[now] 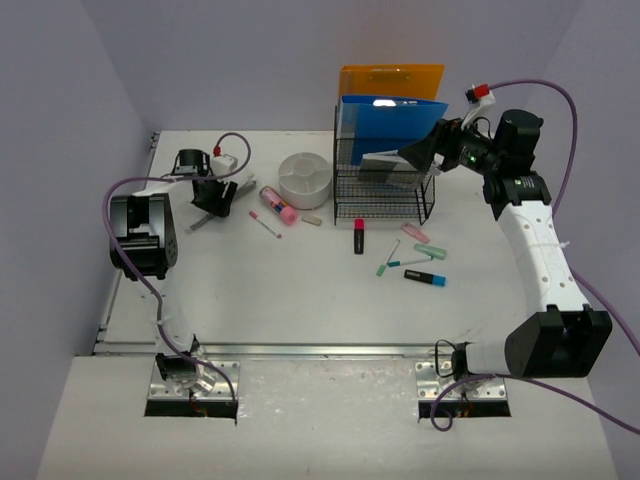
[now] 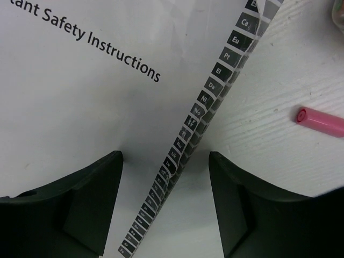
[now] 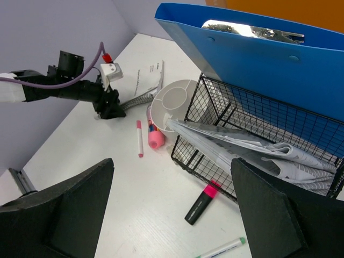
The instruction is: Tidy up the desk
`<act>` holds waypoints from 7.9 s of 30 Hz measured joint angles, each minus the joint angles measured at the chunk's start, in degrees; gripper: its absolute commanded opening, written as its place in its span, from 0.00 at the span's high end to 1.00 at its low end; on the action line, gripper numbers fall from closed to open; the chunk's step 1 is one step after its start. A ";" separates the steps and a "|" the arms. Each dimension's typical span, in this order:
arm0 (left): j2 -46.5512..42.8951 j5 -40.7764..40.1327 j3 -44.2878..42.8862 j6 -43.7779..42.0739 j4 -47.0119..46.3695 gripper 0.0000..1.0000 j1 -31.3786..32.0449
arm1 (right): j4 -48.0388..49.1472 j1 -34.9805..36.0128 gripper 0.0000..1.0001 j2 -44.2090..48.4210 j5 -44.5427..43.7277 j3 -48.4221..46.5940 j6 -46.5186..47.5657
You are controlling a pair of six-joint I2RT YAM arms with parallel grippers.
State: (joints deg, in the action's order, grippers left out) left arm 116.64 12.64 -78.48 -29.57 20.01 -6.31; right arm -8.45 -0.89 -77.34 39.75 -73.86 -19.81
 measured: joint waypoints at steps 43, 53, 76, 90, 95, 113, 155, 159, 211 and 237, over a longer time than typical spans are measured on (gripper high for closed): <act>-44.00 19.13 0.69 16.61 10.01 1.00 -11.30 | 7.81 34.68 0.01 -22.93 -16.71 -18.47 -28.40; -52.51 34.82 11.65 31.91 4.99 1.00 -11.30 | 11.14 40.76 0.01 -27.35 -16.65 -21.42 -30.38; -58.41 33.00 18.95 39.08 0.37 1.00 1.69 | 11.82 44.81 0.01 -31.98 -19.34 -25.16 -31.64; -58.24 19.86 19.37 38.78 -1.84 1.00 14.34 | 2.94 45.85 0.26 -33.84 -27.40 -30.60 -31.09; -58.09 17.22 19.38 38.77 -1.82 0.87 17.09 | 0.08 46.03 0.69 -33.94 -30.38 -30.60 -29.23; -63.01 23.47 20.04 37.44 -1.36 0.30 18.36 | 2.61 24.88 1.00 -15.49 -13.36 -4.53 -19.38; -51.39 24.66 17.62 39.88 -4.79 0.32 18.36 | 14.20 -6.63 1.00 -21.72 39.03 -18.16 30.83; -50.53 24.43 17.62 39.83 -4.79 0.32 18.36 | 14.36 -6.86 1.00 -24.50 38.83 -19.33 33.62; -50.56 24.46 21.99 41.57 -5.41 0.32 17.09 | 5.85 0.51 0.35 -28.79 25.28 -20.75 51.71; -51.78 24.55 22.41 40.02 -4.66 0.32 17.09 | -33.21 21.36 0.39 -31.15 -4.17 -44.31 72.06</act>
State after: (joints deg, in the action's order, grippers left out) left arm 64.86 37.19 -56.07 10.45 15.35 10.79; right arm -41.66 20.47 -108.49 35.58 -118.17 52.25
